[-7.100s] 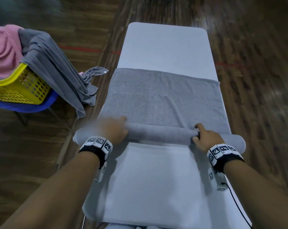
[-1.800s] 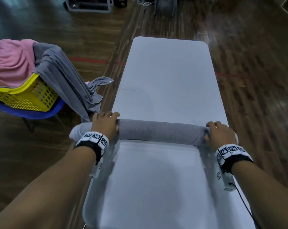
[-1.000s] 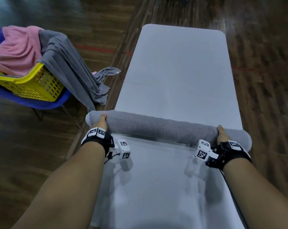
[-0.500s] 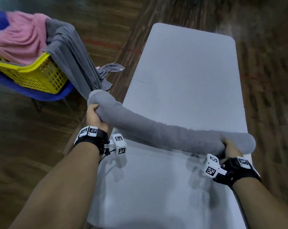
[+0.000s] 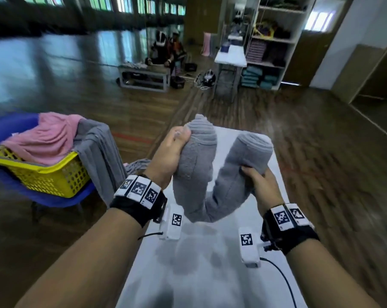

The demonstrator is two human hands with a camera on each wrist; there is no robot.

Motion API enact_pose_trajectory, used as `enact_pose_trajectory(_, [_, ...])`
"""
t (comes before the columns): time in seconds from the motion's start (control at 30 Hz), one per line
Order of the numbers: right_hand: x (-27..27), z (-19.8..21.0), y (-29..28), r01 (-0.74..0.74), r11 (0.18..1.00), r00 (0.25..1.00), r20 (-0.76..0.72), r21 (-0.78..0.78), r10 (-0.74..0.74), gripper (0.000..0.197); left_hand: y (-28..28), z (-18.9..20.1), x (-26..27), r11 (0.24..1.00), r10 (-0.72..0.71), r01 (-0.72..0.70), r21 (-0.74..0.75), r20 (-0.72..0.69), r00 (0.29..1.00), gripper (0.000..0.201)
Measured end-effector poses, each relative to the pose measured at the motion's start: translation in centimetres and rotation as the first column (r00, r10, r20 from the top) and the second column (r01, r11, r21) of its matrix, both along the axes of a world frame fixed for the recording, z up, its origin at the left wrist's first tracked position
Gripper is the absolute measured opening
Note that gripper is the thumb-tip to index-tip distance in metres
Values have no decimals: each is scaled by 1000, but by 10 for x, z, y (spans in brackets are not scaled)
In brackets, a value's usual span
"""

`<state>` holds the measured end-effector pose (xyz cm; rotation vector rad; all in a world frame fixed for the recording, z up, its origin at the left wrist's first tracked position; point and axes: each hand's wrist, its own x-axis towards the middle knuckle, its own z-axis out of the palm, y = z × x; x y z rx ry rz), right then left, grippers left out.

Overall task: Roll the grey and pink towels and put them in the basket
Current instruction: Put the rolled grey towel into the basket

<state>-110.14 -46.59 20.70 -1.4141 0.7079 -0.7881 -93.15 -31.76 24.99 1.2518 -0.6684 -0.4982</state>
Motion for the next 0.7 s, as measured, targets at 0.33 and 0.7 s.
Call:
enact_pose_trajectory(0.33, [-25, 75, 49, -344, 920, 924, 108, -190, 368, 28, 16, 66, -81, 955, -295, 290, 58, 262, 919, 63])
enact_pose_trajectory(0.7, [-33, 79, 83, -545, 778, 799, 88, -312, 595, 48, 79, 70, -113, 993, -6, -38, 108, 383, 924, 59])
